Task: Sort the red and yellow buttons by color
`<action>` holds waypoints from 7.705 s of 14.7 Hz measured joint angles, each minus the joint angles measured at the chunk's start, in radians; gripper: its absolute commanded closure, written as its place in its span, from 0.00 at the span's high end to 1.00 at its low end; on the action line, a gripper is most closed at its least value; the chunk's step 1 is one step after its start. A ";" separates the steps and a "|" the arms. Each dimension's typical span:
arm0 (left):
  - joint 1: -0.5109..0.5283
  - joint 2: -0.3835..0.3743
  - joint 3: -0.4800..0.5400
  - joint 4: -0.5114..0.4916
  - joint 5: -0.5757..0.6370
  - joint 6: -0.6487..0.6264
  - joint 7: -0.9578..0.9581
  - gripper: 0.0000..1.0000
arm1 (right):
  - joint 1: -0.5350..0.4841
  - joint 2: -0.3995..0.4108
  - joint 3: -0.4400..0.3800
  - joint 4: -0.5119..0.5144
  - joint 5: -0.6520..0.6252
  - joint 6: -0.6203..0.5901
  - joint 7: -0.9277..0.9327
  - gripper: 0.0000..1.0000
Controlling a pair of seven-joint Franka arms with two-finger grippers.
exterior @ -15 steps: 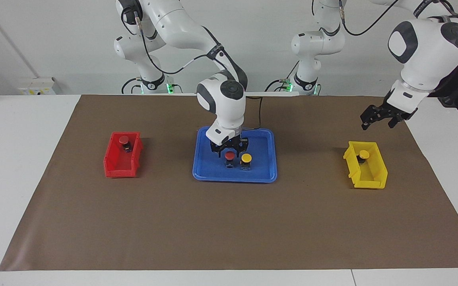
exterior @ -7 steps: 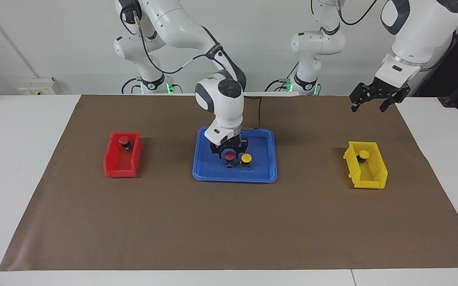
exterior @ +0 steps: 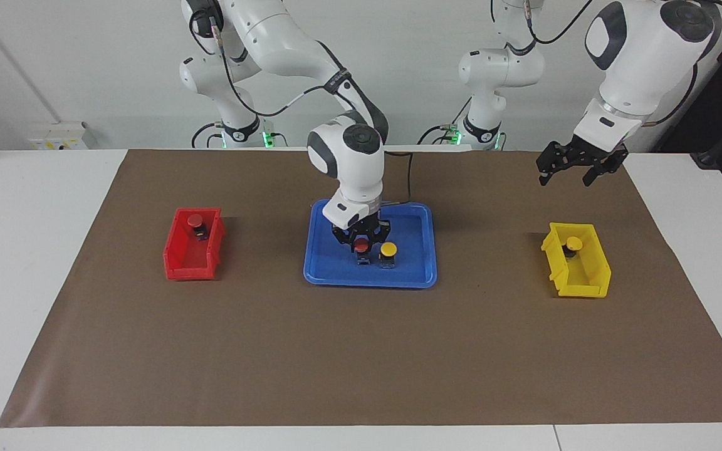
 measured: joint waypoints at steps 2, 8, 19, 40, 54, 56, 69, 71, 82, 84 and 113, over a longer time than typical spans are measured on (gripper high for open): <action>0.000 0.000 0.000 0.000 0.000 0.002 0.000 1.00 | -0.023 -0.016 -0.003 0.008 0.000 -0.002 -0.006 0.18; -0.119 0.025 -0.003 -0.040 -0.006 0.152 -0.219 1.00 | -0.260 -0.260 -0.009 0.019 0.000 -0.287 -0.291 0.18; -0.501 0.313 -0.010 -0.069 -0.006 0.481 -0.657 1.00 | -0.663 -0.403 -0.011 -0.303 0.005 -0.200 -0.711 0.18; -0.572 0.428 0.010 -0.034 0.016 0.558 -0.754 0.01 | -0.663 -0.384 -0.006 -0.510 0.004 0.055 -0.744 0.25; -0.025 0.278 0.086 0.135 0.087 0.183 -0.059 0.01 | -0.660 -0.375 -0.002 -0.351 0.003 -0.106 -0.748 0.66; 0.074 0.280 0.085 0.113 0.030 0.227 0.088 0.01 | -0.633 -0.367 0.001 -0.247 0.004 -0.208 -0.748 0.70; 0.114 0.288 0.079 -0.132 0.018 0.510 0.229 0.01 | -0.078 -0.010 0.010 0.263 0.032 -0.277 -0.009 0.79; 0.119 0.299 0.078 -0.141 0.018 0.527 0.255 0.01 | -0.035 0.041 0.009 0.265 0.012 -0.237 0.034 0.79; 0.144 0.312 0.074 -0.202 0.018 0.625 0.284 0.01 | -0.181 -0.025 -0.018 0.303 -0.033 -0.347 0.018 1.00; 0.144 0.312 0.074 -0.202 0.016 0.625 0.284 0.01 | -0.281 -0.109 -0.018 0.308 -0.033 -0.456 -0.077 1.00; 0.079 0.144 0.056 0.254 -0.038 -0.140 0.227 1.00 | -0.670 -0.415 -0.093 0.221 0.046 -0.823 -0.722 1.00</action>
